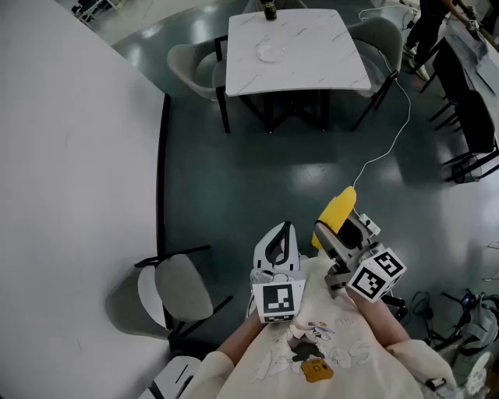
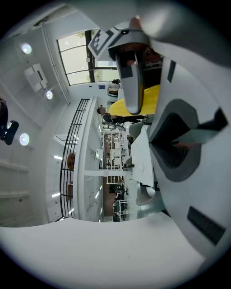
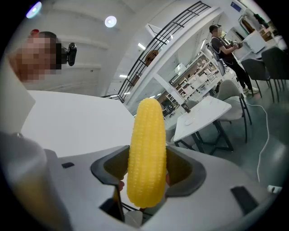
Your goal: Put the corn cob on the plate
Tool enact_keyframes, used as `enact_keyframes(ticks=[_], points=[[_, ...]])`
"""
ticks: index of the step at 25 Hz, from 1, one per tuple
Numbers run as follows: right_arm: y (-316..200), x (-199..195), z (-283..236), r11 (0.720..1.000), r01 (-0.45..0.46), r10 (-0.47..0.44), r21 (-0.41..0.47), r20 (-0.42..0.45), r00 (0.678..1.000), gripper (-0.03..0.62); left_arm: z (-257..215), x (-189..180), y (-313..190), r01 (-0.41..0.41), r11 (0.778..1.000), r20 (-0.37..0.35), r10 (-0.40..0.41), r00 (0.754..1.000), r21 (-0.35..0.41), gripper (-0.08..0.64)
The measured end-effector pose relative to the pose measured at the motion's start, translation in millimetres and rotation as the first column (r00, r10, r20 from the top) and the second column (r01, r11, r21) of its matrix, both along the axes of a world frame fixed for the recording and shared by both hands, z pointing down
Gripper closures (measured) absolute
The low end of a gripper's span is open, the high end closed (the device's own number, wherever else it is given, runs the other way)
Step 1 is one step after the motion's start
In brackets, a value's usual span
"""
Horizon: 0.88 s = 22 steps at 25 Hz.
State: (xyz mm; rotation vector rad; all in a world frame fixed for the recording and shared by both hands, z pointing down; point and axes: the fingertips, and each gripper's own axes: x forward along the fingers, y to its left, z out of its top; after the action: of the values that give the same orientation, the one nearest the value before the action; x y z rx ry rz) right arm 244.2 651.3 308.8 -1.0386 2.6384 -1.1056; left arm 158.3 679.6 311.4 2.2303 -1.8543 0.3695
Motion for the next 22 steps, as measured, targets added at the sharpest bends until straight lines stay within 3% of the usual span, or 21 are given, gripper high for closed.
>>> enact_keyframes(ticks=[22], points=[[12.7,-18.5,5.9,0.999,-0.013,0.014,-0.048,0.023,1.0,0.348,10.7,-19.3,10.2,-0.026,0.999,-0.029,0.025,0.999,-0.048,0.551]])
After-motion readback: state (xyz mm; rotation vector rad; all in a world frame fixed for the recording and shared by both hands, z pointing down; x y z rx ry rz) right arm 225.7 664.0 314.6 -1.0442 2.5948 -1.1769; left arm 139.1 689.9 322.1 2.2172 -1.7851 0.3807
